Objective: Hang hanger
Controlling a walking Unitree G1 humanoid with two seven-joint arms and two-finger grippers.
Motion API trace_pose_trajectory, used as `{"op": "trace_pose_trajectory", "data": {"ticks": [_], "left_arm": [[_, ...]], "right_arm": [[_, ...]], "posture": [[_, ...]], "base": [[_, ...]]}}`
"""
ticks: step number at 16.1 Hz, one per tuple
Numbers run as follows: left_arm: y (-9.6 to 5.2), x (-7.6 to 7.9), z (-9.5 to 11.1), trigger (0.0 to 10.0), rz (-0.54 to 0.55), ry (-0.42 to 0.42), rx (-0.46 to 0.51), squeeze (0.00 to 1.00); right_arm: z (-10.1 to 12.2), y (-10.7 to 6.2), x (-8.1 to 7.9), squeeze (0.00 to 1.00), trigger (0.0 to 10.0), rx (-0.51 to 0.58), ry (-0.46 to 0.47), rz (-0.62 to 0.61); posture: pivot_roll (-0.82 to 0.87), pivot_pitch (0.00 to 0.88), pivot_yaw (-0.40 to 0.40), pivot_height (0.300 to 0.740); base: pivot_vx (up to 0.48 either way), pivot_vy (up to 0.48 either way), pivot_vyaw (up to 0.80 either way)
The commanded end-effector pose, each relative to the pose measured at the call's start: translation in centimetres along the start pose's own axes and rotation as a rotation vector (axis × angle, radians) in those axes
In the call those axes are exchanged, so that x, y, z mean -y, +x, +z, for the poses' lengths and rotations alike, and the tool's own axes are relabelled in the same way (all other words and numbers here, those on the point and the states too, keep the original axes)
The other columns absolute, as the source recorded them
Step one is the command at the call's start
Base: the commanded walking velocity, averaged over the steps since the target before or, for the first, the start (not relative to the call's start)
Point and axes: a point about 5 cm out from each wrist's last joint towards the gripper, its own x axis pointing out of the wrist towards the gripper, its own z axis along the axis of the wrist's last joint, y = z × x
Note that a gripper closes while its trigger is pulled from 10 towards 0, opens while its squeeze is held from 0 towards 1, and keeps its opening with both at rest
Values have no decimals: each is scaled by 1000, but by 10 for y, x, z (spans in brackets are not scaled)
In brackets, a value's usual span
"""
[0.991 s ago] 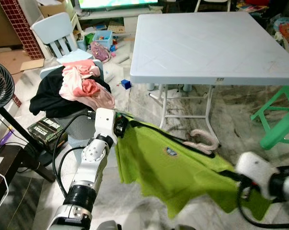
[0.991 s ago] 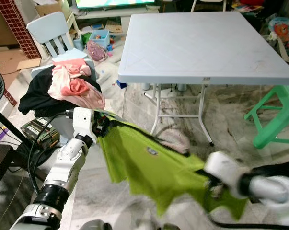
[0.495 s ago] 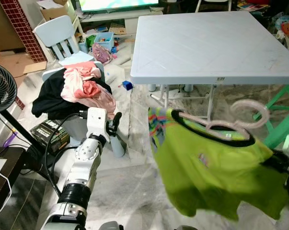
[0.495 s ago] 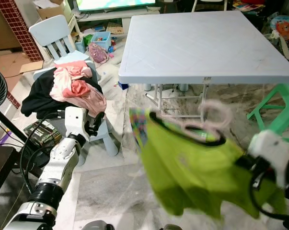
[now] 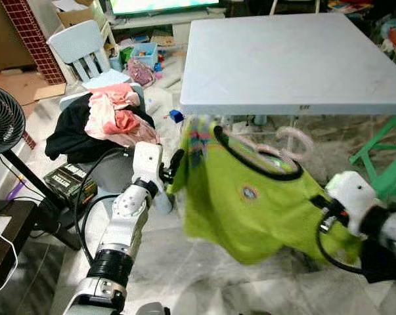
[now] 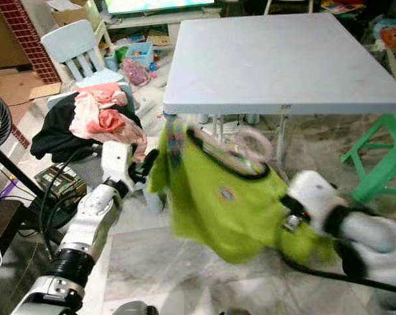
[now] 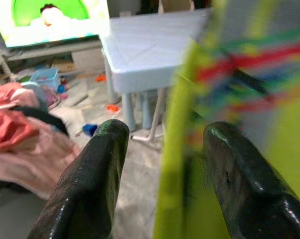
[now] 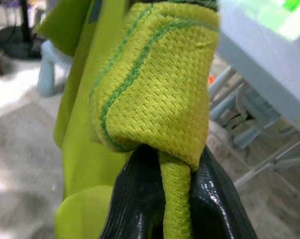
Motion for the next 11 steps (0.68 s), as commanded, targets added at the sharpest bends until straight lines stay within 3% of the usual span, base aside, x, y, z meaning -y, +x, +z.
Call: {"op": "trace_pose_trajectory", "data": {"ticks": [1,5,6,7,9,10,11], "left_arm": [[2,-1,6,10000,-15,4,13,0],[3,1,6,10000,-26,-6,14,0],[3,1,7,10000,-29,-26,21,631],[4,2,8,10000,-35,-45,28,1000],[5,4,9,10000,-33,-38,24,1000],[6,6,9,10000,-38,-38,18,176],[6,6,9,10000,-39,-43,19,0]], "right_arm": [[11,6,-4,0,10000,50,-22,-28],[21,17,-36,0,10000,110,99,28],[26,17,-47,0,10000,129,127,87],[30,17,-58,0,10000,144,136,133],[31,20,-65,0,10000,148,144,145],[31,23,-73,0,10000,147,155,162],[32,23,-74,0,10000,147,156,164]], "posture": [[-118,0,78,740],[-125,0,81,740],[-130,0,82,740],[-130,0,82,740],[-134,0,80,740],[-135,0,80,740],[-135,0,80,740]], "base": [[0,0,0],[0,0,0],[0,0,0],[0,0,0],[0,0,0],[0,0,0],[0,0,0]]}}
